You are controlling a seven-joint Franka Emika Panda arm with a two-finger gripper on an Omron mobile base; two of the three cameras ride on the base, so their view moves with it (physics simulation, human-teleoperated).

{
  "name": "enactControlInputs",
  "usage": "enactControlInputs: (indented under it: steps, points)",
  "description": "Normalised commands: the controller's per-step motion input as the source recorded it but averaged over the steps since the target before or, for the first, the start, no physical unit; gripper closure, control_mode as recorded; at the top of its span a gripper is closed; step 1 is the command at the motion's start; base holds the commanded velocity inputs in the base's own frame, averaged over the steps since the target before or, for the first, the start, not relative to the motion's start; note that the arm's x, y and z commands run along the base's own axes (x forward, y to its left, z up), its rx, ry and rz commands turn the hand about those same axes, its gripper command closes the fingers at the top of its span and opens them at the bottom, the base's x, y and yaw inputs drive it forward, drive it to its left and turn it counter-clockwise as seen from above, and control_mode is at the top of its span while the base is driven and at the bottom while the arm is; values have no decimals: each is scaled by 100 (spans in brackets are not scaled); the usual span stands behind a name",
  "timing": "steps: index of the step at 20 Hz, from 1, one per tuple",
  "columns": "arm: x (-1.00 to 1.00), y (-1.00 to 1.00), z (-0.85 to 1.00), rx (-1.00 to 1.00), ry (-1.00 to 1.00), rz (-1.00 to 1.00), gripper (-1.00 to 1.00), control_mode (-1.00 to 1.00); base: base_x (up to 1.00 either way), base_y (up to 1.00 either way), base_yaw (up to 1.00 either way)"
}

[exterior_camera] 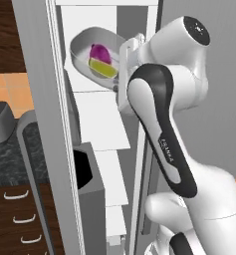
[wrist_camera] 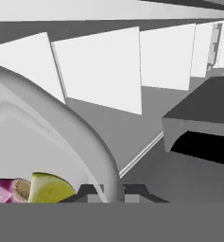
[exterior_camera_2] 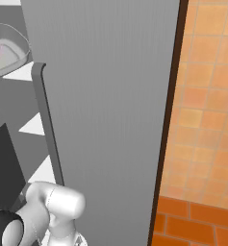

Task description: Take the meat container that has the steak and place it on the second highest rack of the freezer. Then take the vegetable container that has the lemon wedge and onion and place it on the highest rack of the freezer.

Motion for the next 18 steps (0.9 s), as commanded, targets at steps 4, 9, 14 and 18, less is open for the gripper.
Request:
enactControlInputs:
  steps: [4,9,14,18]
  points:
    - [96,20,0,0,0,-4,100,-100,0,0,0]
    - [87,6,0,0,0,-2,100,-100,0,0,0]
    - [69,7,-5,-1,0,0,100,-100,0,0,0]
    - [58,4,-27,-5,0,0,100,-100,0,0,0]
